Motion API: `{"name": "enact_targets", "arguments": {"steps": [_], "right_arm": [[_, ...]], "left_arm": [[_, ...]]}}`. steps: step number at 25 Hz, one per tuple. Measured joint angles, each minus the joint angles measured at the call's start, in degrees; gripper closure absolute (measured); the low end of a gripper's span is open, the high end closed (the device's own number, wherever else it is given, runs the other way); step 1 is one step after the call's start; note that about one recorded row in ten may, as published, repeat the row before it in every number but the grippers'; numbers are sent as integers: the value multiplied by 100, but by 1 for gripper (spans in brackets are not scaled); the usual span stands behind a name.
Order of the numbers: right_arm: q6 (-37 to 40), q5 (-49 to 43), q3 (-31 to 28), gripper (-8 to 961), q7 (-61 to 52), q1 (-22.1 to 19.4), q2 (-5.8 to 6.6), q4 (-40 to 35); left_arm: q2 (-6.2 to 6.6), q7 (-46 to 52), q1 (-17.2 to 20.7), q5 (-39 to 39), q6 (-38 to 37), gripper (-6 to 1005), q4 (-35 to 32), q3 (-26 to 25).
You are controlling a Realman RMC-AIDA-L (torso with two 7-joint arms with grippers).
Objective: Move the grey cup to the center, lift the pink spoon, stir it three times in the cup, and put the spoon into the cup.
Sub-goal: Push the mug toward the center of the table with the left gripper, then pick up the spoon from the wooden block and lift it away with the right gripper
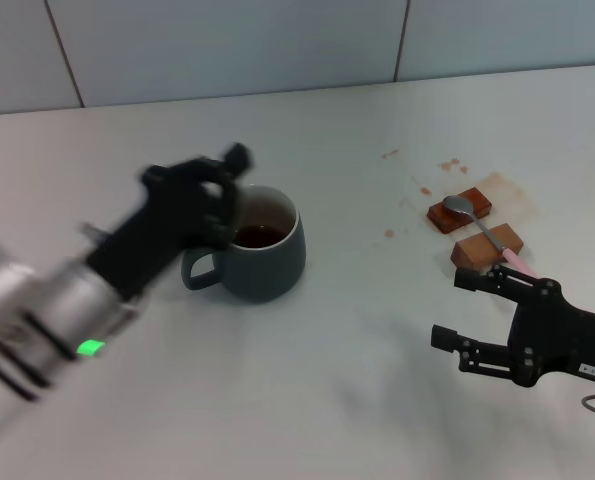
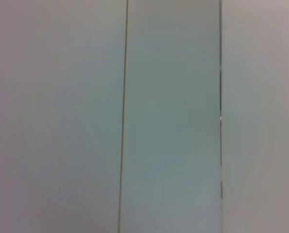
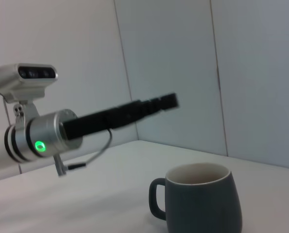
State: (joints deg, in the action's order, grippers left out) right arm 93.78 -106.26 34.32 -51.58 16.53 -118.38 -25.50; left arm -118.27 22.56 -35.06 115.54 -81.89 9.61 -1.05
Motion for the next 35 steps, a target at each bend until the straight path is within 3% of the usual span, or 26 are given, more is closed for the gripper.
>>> {"name": "enact_targets", "arguments": {"steps": [1,2,3,6,7,8,11,12,13,15,17,25,27,35], "right_arm": [[0,0,0,135,0,0,0,0],[0,0,-18,135,0,3,-1,0],[0,0,-45,135,0,9,-1,0],[0,0,-124,134,0,18,-1,3],[-1,1,-145,134,0,26,-2,6],[-1,1,-145,134,0,26,-2,6],[-1,37,-172,134,0,27,-16,9],[-1,52,-195,134,0,20,-26,10],[-1,55,-228,134,0,15,-35,10],[-1,58,-280,134,0,7,-43,12],[25,59,-327,134,0,-7,-44,20],[130,62,-381,135,-24,-50,-44,19],[146,63,-383,135,-48,-54,-45,21],[211,63,-448,134,-56,-66,-34,195]], "left_arm": [[0,0,0,0,0,999,0,0],[1,808,30,237,-339,999,-842,42],[1,808,30,237,-339,999,-842,42],[72,1918,110,506,-789,999,-2057,162],[236,2367,216,571,-1076,999,-2560,358],[236,2367,216,571,-1076,999,-2560,358],[658,2771,365,583,-1467,999,-2879,876],[1005,2986,456,586,-1636,999,-2927,1406],[1005,2986,456,586,-1636,999,-2927,1406],[1225,3091,545,593,-1702,999,-2984,1811],[1321,3257,670,595,-1713,999,-3221,2034],[1354,3596,742,642,-1750,999,-3471,2308],[1310,3596,745,660,-1666,999,-3513,2397],[1188,3527,802,598,-1628,702,-3667,2366]]}}
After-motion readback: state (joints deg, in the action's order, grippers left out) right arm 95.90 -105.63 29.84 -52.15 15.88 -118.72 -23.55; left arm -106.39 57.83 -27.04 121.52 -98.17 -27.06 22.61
